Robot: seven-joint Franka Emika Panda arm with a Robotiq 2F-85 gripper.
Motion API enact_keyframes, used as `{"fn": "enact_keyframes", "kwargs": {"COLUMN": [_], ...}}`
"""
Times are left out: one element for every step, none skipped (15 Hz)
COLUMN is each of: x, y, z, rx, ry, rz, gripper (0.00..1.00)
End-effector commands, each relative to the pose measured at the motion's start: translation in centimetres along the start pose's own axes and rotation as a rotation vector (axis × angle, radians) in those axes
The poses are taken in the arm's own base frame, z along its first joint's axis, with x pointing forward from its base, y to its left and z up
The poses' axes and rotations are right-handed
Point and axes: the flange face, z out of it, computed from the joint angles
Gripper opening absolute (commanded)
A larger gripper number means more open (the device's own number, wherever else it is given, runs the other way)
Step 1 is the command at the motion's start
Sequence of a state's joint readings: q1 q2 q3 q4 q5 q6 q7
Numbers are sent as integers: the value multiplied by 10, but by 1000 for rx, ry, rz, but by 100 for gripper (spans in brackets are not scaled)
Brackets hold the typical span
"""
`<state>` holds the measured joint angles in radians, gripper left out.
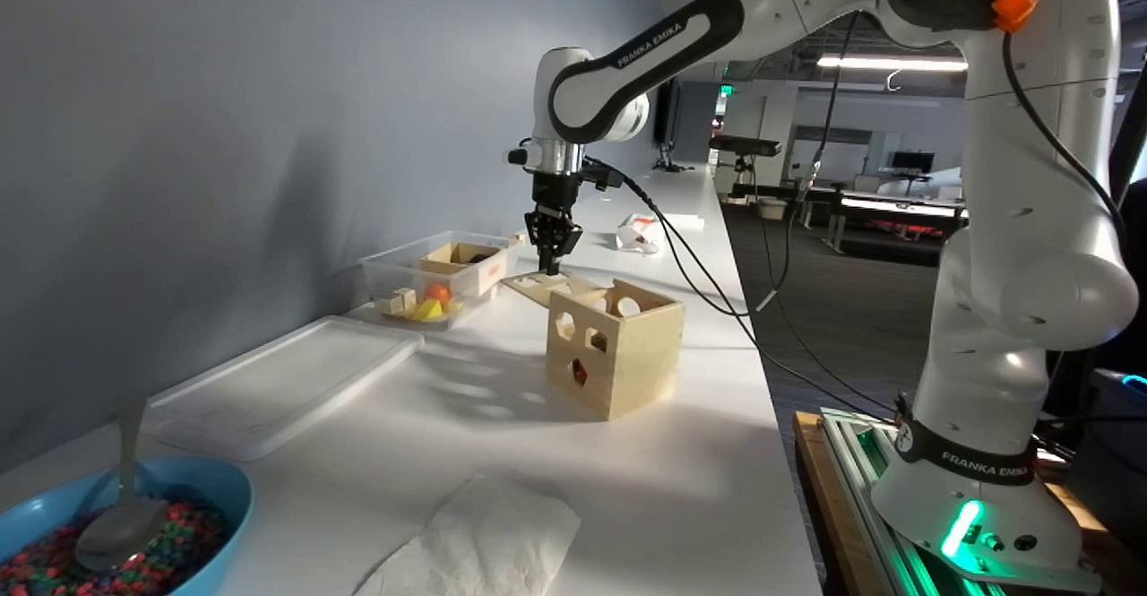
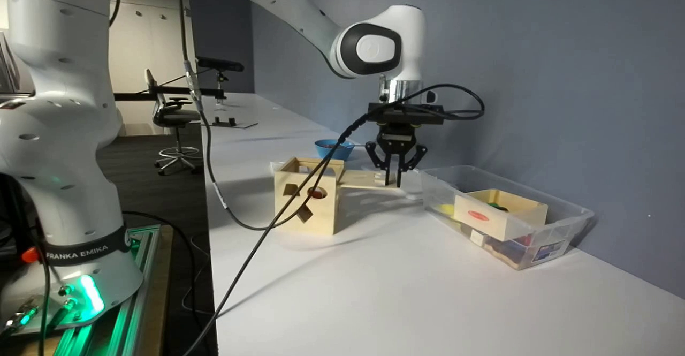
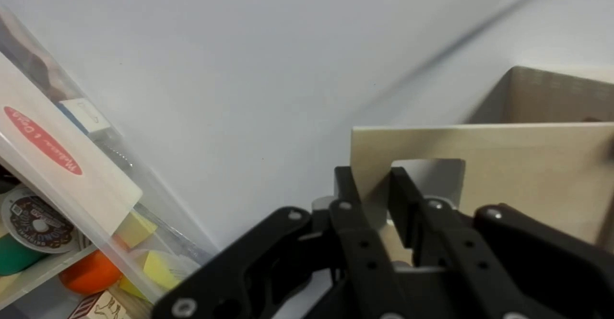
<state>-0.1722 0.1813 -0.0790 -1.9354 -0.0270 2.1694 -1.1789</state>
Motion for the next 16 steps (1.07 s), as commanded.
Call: {"fn": "enact_keyframes", "kwargs": {"x": [1, -1, -3, -6, -11, -19, -25, -33, -40, -48, -54, -60, -64, -67, -68, -68], "y": [-15, -15, -14, -12, -10, -9, -10, -9, -8, -6, -5, -4, -3, -3, -2, -3], "z": [-6, -7, -8, -9, -9, -8, -8, -8, -8, -9, -12, -13, -15, -17, -18, -20], "rx": [-12, -19, -23, -34, -39, -43, -47, -49, -54, -60, -65, -73, -79, -83, -84, -85], "ry": [12, 18, 19, 16, 17, 18, 19, 22, 26, 31, 37, 39, 41, 45, 46, 46], "rz": [64, 75, 91, 104, 119, 134, 141, 149, 163, 177, 190, 202, 210, 214, 215, 216], "gripper": [6, 6, 6, 6, 6, 6, 6, 6, 6, 6, 6, 6, 6, 6, 6, 6]}}
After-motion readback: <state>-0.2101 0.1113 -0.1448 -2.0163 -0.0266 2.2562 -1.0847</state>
